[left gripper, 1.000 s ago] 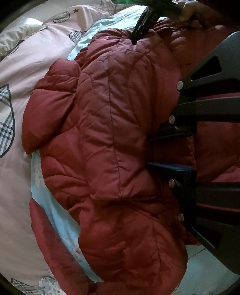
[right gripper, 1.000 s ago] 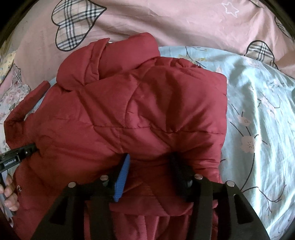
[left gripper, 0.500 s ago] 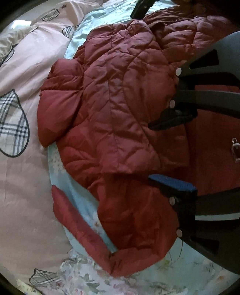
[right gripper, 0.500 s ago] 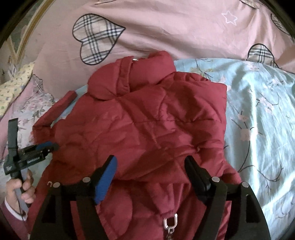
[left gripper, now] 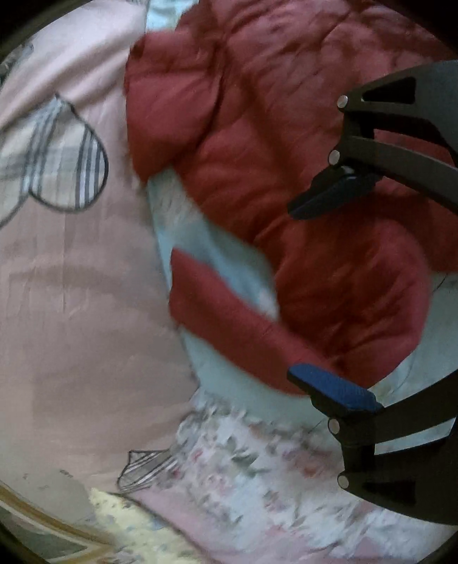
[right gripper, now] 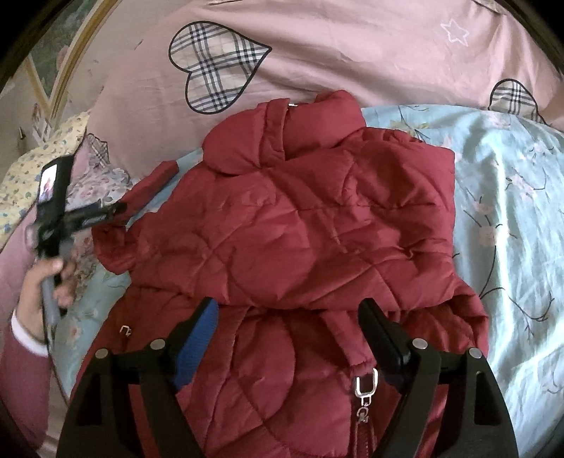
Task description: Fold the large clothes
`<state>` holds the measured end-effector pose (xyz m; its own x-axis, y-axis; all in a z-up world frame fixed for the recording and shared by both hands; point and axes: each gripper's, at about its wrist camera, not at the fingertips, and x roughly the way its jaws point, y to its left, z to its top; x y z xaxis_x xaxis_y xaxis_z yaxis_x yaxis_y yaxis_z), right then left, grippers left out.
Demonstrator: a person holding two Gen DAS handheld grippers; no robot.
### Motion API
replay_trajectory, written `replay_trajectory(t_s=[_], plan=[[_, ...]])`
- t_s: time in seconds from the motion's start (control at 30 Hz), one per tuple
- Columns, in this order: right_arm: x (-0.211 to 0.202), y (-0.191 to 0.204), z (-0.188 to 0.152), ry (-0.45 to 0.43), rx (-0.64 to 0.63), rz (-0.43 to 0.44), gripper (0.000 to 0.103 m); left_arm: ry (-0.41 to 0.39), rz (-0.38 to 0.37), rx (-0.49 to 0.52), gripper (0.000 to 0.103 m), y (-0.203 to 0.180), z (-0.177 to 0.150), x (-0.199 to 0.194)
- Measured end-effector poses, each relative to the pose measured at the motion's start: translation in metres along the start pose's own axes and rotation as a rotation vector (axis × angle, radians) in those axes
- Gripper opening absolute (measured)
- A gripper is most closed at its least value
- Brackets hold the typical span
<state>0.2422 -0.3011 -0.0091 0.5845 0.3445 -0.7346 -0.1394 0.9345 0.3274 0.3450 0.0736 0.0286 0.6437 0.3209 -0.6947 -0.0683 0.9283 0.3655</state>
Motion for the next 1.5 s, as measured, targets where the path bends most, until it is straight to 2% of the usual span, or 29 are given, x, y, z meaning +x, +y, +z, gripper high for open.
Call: replay_trajectory(t_s=[0.1,0.23,0.27,0.3,0.33,0.37,0.47,0.5,0.73,1.07,1.17,1.5], plan=[[0.003,0.002,-0.002,0.016,-0.004,0.005,0.084,0.052,0.017,0.015,0.085,0.005,0.016,0.032],[0.004,0.004,-0.005,0.031,-0.006,0.016,0.084,0.138,0.091,0.034,0.085,0.006,0.021,0.075],[0.004,0.004,-0.006,0.031,-0.007,0.015,0.084,0.160,0.106,0.039,0.080,0.008,0.021,0.085],[0.004,0.004,-0.006,0.032,-0.008,0.014,0.084,0.169,0.110,0.039,0.073,0.008,0.020,0.089],[0.004,0.003,-0.005,0.032,-0.007,0.013,0.084,0.182,0.108,0.035,0.045,0.010,0.019,0.094],[0.004,0.002,-0.005,0.032,-0.002,0.015,0.084,0.208,0.103,0.019,0.021,0.013,0.018,0.100],[0.003,-0.002,-0.006,0.031,0.011,0.018,0.084,0.196,0.047,-0.055,0.014,0.025,0.012,0.095],[0.003,-0.002,-0.006,0.030,0.012,0.019,0.084,0.183,0.036,-0.073,0.013,0.027,0.011,0.090],[0.002,-0.005,-0.008,0.025,0.026,0.025,0.084,0.082,-0.174,-0.224,0.012,0.033,-0.002,0.036],[-0.004,-0.009,-0.012,0.023,0.050,0.022,0.084,-0.069,-0.377,-0.314,0.012,0.024,-0.014,-0.034],[-0.007,-0.011,-0.011,0.005,0.062,0.015,0.084,-0.091,-0.460,-0.306,0.012,0.010,-0.019,-0.051],[-0.019,-0.021,-0.008,-0.016,0.116,0.039,0.084,-0.141,-0.619,-0.282,0.012,-0.057,-0.034,-0.084]])
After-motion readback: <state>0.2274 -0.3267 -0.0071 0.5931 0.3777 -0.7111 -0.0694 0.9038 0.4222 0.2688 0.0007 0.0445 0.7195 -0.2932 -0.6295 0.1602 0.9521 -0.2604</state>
